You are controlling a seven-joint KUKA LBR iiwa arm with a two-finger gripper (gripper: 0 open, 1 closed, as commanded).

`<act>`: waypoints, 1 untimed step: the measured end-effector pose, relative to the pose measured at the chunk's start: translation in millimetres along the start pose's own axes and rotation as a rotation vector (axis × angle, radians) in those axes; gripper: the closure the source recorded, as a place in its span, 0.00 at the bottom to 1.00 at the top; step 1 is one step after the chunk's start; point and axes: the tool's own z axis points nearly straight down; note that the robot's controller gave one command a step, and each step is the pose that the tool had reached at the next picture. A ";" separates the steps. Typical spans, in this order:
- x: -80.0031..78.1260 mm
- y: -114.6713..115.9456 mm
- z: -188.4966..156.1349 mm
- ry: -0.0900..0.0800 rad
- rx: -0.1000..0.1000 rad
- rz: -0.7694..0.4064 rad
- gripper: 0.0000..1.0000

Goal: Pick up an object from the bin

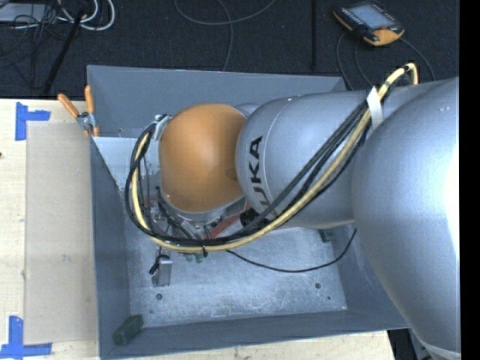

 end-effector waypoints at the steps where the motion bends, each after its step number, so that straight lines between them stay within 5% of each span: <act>1: -1.1 -0.4 -2.7 -0.004 -0.001 0.002 0.00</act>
Offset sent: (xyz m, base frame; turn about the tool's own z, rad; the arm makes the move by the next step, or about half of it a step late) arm -0.0393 -0.0491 0.0032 -0.2794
